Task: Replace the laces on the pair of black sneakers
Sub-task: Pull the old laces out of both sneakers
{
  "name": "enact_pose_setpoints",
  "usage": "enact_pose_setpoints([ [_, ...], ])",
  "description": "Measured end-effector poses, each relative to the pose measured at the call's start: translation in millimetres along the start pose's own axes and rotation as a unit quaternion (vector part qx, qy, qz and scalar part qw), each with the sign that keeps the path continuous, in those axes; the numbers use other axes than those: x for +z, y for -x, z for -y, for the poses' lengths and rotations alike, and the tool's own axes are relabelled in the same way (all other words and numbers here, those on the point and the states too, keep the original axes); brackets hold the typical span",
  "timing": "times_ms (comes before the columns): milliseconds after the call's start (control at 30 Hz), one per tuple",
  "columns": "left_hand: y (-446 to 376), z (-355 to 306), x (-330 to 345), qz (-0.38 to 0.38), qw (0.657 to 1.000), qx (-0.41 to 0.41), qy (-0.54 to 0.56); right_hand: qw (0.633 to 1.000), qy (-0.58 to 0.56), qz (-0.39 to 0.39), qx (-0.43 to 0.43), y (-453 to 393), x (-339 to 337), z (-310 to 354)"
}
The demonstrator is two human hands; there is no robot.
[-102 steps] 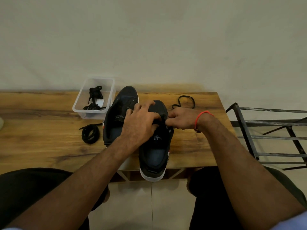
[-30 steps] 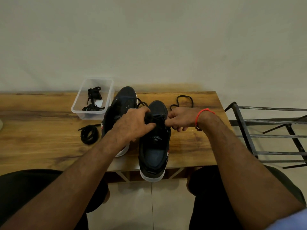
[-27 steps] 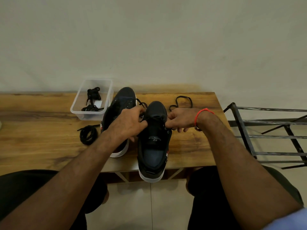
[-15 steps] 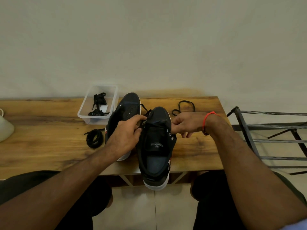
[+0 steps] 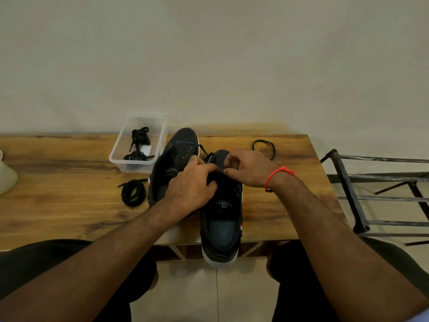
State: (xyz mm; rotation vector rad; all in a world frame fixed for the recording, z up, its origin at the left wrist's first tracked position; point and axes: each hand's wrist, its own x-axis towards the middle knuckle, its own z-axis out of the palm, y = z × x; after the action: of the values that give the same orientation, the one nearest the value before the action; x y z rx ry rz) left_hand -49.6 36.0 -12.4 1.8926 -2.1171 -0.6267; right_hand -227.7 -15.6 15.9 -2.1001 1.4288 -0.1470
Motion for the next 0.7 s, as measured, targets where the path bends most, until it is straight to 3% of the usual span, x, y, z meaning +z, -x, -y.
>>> enact_pose_setpoints([
  [133,-2.9,-5.6,0.8,-0.039,0.999,-0.001,0.006,0.995,0.101,0.009,-0.017,-2.6,6.9,1.7],
  [233,-5.7,-3.0,-6.1,-0.061,0.993,-0.011,0.097,0.995,0.099,-0.004,-0.015,-2.2,5.4,0.9],
  [367,-5.4,-3.2,-9.9,-0.073,0.949,-0.098,0.292,0.999,0.029,-0.015,0.025,-0.8,-4.3,-9.1],
  [467,-6.2,-4.0,-14.0,-0.06,0.906,-0.184,0.376,0.998,0.011,0.004,0.061,-1.0,-5.9,-17.4],
  [567,-5.8,-1.3,-19.2,-0.003,0.936,-0.163,0.311,0.998,0.008,0.002,0.067,-2.1,-4.8,-19.1],
  [633,-3.7,-1.6,-14.9,-0.004,0.977,-0.082,0.195,0.999,0.001,-0.001,0.051,-1.8,-4.3,-18.5],
  [700,-1.3,-3.3,-3.7,-0.029,0.998,-0.001,0.063,1.0,0.007,-0.002,0.021,-1.3,-2.3,-13.7],
])
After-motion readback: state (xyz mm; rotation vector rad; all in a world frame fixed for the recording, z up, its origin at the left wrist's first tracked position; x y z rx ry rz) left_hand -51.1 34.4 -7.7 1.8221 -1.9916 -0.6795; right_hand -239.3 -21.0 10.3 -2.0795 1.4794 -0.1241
